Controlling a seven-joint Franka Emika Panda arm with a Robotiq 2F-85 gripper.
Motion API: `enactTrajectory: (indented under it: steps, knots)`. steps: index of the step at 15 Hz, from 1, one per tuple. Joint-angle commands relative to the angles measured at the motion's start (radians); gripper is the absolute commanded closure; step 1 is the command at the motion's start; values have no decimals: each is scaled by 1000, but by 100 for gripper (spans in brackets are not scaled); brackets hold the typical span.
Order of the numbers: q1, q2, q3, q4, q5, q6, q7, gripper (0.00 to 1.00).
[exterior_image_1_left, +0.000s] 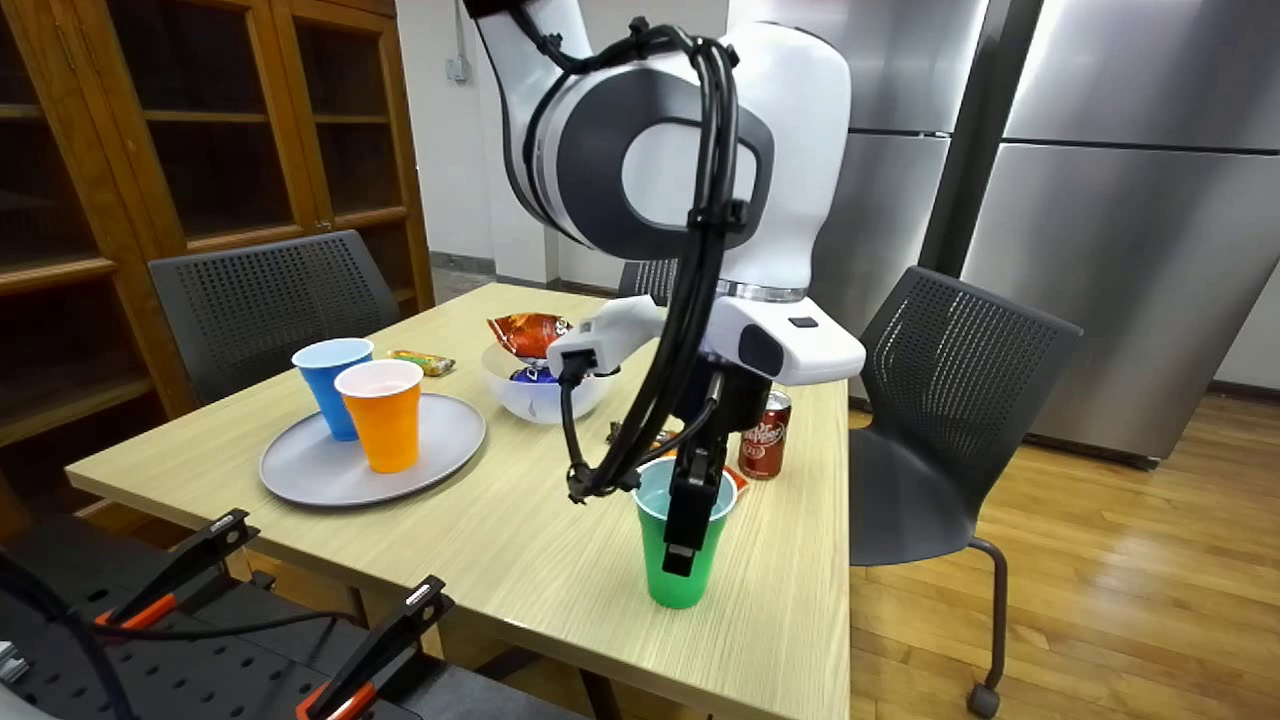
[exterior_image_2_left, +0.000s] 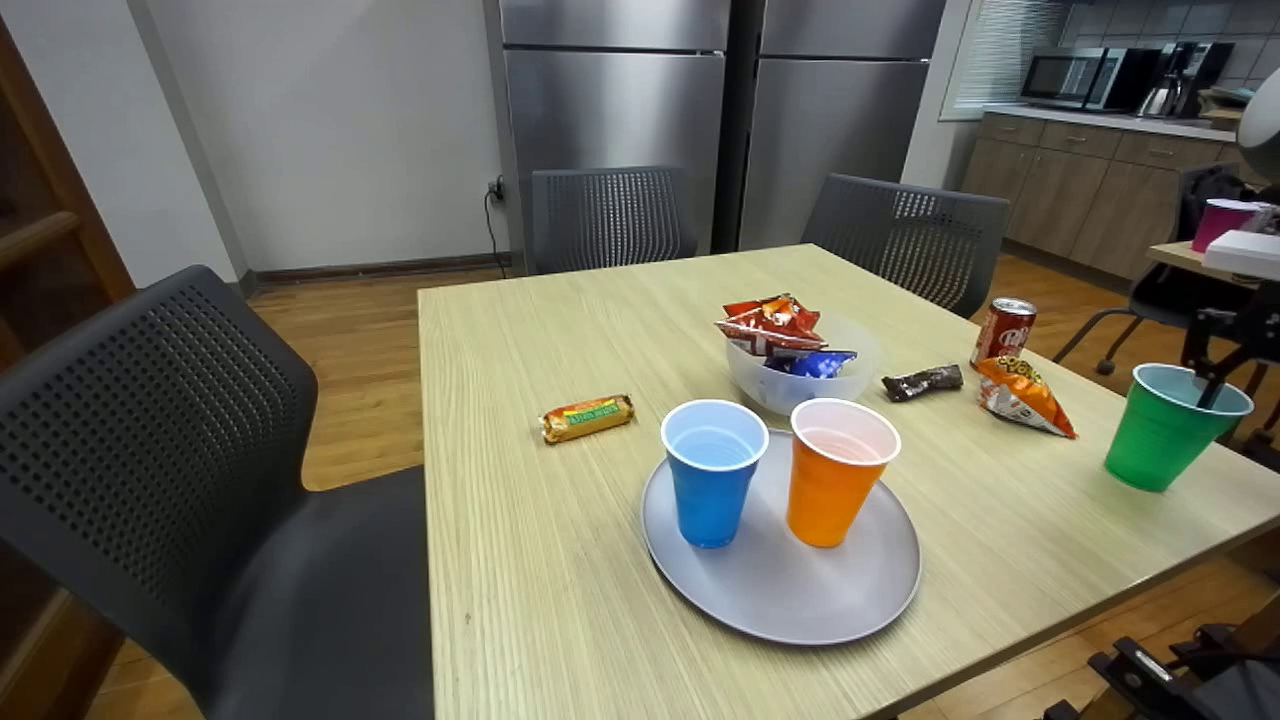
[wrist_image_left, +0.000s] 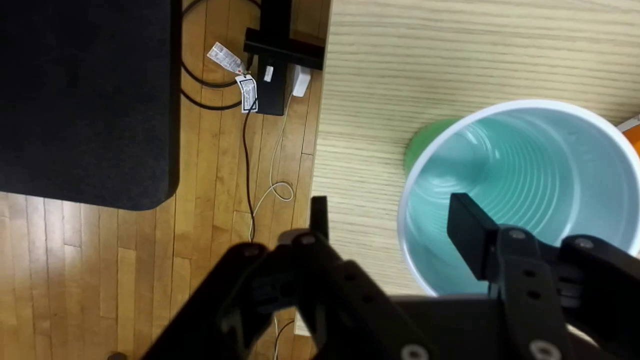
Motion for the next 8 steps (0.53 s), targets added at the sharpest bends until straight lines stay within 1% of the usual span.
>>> enactTrajectory:
  steps: [1, 5, 6, 8]
  knots:
    - [23, 16, -13, 29, -11, -23, 42, 66]
    - [44, 11, -25, 29, -29, -22, 72, 95]
    - [49, 8, -26, 27, -34, -22, 82, 100]
    - [59, 3, -29, 25, -42, -20, 101, 100]
